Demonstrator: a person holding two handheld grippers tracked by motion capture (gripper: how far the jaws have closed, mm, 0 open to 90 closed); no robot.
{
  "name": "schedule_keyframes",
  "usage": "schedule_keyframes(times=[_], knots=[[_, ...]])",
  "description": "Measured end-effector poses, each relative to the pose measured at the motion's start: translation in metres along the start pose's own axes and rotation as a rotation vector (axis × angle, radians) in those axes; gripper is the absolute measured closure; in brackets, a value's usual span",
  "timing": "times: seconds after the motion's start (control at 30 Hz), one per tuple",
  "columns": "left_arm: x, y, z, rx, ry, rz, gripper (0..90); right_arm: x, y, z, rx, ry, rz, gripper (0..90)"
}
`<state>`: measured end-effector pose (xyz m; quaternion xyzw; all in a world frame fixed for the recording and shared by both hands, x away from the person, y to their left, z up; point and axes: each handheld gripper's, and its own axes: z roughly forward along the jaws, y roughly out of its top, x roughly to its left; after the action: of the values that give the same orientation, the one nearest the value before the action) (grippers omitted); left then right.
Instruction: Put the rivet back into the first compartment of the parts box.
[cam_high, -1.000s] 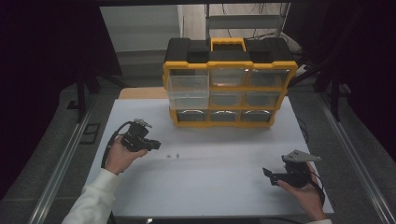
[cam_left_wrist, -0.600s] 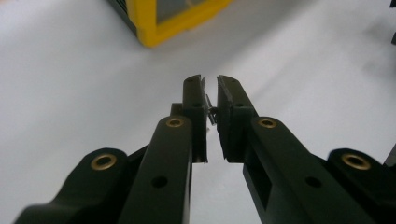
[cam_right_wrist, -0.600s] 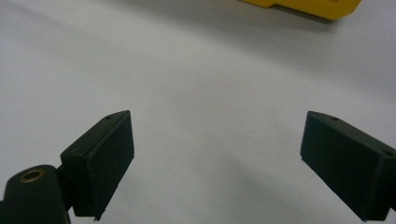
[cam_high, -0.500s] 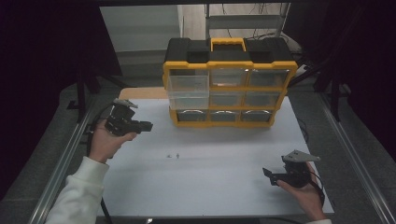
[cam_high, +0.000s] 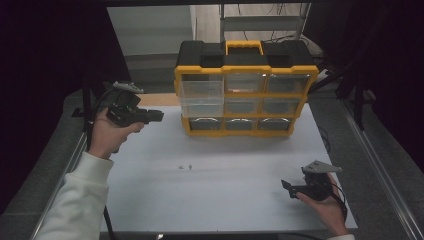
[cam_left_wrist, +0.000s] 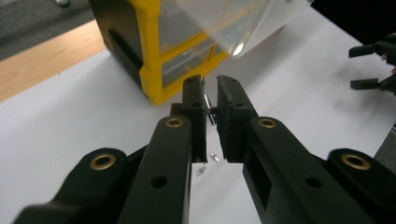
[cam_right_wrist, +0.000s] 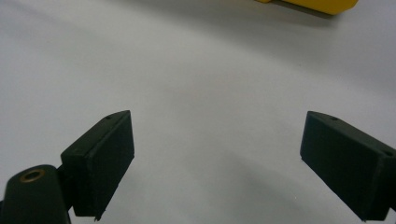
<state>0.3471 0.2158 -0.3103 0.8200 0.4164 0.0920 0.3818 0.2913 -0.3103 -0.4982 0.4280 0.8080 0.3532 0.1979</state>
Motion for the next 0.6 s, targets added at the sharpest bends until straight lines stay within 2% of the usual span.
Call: schedule_keyframes(times=[0.17,0.23,0.37,0.43,0.6], knots=[[-0.003,0.018,-0.008,-0.022,-0.021,0.004,83.1,0.000,0.000,0.000,-0.002,0.005,-0.003,10.0],[-0.004,0.021,-0.010,-0.026,-0.022,0.006,83.1,0.000,0.000,0.000,-0.002,0.005,-0.004,10.0],[-0.006,0.037,-0.019,-0.049,-0.010,0.016,83.1,0.000,0.000,0.001,0.003,0.004,-0.006,10.0],[-0.007,0.045,-0.023,-0.064,-0.021,0.016,83.1,0.000,0.000,0.001,0.004,0.003,-0.007,10.0],[-0.012,0.063,-0.022,-0.063,-0.025,0.043,83.0,-0.001,0.000,0.000,-0.006,-0.001,-0.003,10.0]])
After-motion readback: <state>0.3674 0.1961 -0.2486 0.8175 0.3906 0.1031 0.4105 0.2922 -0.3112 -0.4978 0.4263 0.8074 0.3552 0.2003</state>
